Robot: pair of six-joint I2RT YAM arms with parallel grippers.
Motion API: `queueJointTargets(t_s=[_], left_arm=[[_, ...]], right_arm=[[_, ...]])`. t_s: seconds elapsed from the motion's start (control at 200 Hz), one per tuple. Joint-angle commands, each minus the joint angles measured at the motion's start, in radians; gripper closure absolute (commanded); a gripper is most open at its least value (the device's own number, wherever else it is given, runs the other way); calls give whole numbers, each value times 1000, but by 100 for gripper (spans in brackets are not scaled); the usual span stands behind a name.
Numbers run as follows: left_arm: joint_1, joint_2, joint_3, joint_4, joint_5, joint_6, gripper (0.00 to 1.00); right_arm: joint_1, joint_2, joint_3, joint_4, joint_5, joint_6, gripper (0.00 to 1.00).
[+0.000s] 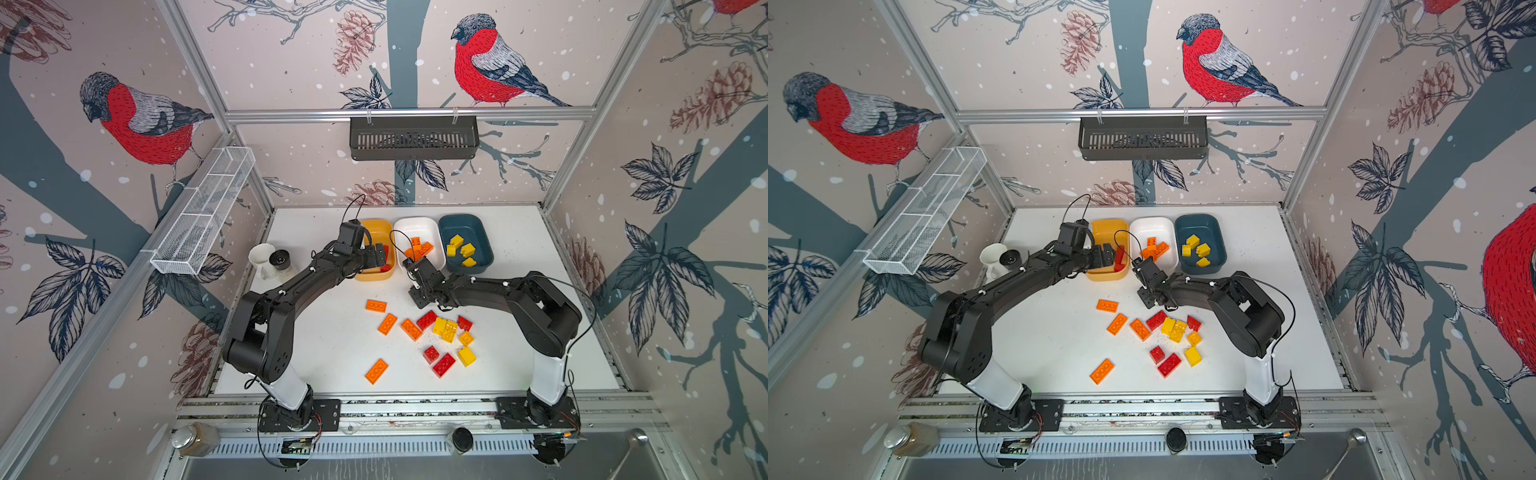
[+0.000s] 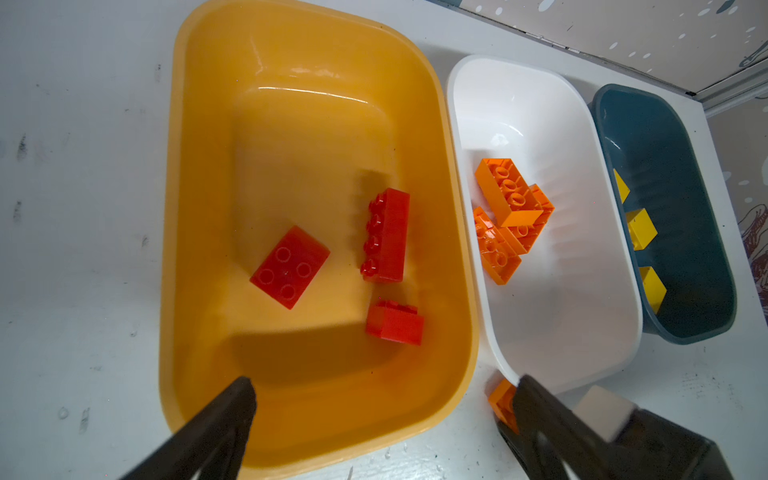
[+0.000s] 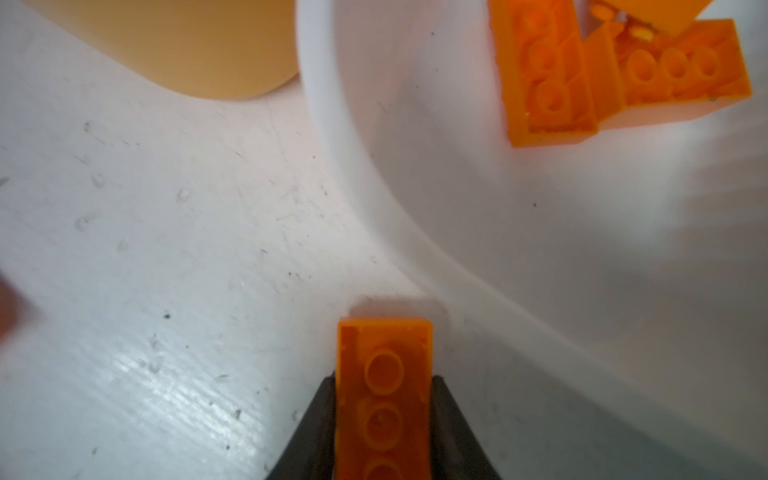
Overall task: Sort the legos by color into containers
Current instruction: 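Grasp the orange brick beside the white tub with the right gripper, then release the orange brick into the white tub while left gripper reaches toward an orange brick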
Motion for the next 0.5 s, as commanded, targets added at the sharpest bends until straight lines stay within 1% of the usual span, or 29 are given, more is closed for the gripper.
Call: queueJointTargets(t_s=[0.0, 0.15, 0.32, 0.495], left_arm=[[3, -12, -4, -1, 4, 16, 3], [2, -20, -3, -7, 10, 12, 3], [1, -47, -4, -15, 54, 5, 3], [1, -91, -21, -38, 55, -4, 3]], right_arm=[[-3, -47, -26, -26, 13, -22, 71], [-10, -142, -89, 59, -62, -38, 75], [-12, -224, -133, 114, -111, -46, 74], [-32, -285, -161, 168, -167, -23, 73]])
